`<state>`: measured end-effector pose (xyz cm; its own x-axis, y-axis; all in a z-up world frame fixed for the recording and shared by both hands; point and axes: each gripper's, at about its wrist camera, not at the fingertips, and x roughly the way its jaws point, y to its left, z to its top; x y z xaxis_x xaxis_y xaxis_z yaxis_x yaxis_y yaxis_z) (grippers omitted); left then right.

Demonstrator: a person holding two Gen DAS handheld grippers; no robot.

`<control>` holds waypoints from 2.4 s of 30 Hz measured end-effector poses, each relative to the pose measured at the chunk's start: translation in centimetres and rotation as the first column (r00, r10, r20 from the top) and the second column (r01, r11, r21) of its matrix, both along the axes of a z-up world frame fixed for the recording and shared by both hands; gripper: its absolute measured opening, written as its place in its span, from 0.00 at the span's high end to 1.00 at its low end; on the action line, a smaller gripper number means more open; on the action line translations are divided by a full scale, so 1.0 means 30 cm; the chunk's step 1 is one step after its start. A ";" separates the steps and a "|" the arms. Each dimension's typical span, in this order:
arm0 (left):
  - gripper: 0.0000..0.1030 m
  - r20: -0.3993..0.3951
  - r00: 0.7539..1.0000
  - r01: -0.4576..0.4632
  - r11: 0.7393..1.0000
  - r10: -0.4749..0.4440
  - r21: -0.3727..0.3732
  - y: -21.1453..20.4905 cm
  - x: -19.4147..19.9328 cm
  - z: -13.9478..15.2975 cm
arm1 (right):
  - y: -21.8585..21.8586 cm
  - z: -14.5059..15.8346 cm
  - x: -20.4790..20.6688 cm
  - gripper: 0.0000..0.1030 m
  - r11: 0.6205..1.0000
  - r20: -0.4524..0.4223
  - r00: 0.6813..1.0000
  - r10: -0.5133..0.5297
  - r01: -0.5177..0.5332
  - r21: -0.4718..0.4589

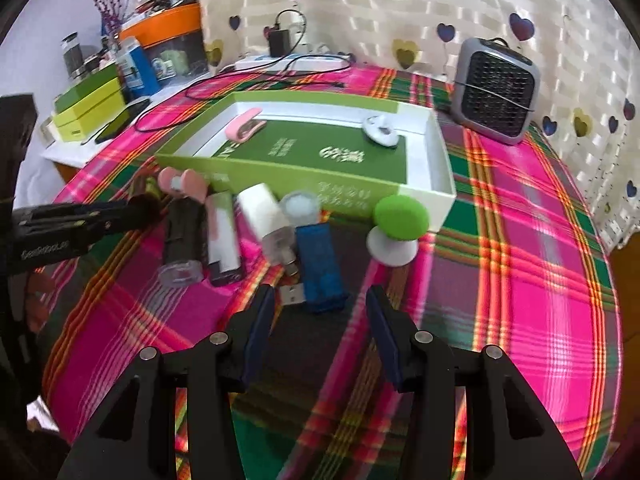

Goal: Organize rigid objects
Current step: 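Reach the left tool toward the brown bottle while the right tool grasps the blue USB device, then close the left tool around the brown orange-capped bottle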

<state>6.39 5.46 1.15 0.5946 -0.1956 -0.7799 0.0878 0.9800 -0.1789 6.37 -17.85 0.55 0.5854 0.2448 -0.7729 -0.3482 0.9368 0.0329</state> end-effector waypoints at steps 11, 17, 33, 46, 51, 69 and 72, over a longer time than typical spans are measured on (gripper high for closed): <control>0.69 -0.010 1.000 -0.003 1.000 0.003 0.008 -0.008 0.006 -0.008 | 0.028 -0.004 0.062 0.53 1.000 -0.018 1.000 0.009 -0.010 -0.026; 0.69 -0.011 1.000 -0.013 1.000 0.013 0.001 -0.004 0.009 -0.008 | 0.023 -0.017 0.081 0.53 1.000 -0.035 0.999 0.009 -0.009 -0.008; 0.69 -0.027 0.997 -0.068 0.998 0.068 -0.012 0.056 -0.006 -0.002 | 0.022 -0.015 0.066 0.66 1.000 -0.015 1.000 0.012 -0.013 -0.014; 0.69 -0.008 0.997 -0.080 0.994 0.080 -0.076 0.121 -0.080 0.049 | 0.019 -0.014 0.020 0.66 1.000 -0.021 1.000 0.010 -0.010 -0.002; 0.69 -0.001 0.993 -0.115 0.991 0.115 -0.071 0.105 -0.051 0.067 | 0.017 -0.015 -0.004 0.66 1.000 -0.020 1.000 0.008 -0.008 0.004; 0.68 -0.053 0.980 -0.193 0.981 0.194 0.020 0.114 0.069 0.029 | 0.003 -0.016 -0.006 0.66 1.000 -0.020 1.000 -0.006 0.007 0.026; 0.68 -0.039 0.984 -0.175 0.984 0.176 0.044 0.101 0.081 0.039 | 0.004 -0.016 -0.006 0.66 1.000 -0.019 1.000 -0.008 0.008 0.024</control>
<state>8.81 8.50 2.34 0.5834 -0.0590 -0.8100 -0.0930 0.9859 -0.1388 6.17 -17.73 0.06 0.5730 0.2590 -0.7776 -0.3401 0.9384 0.0620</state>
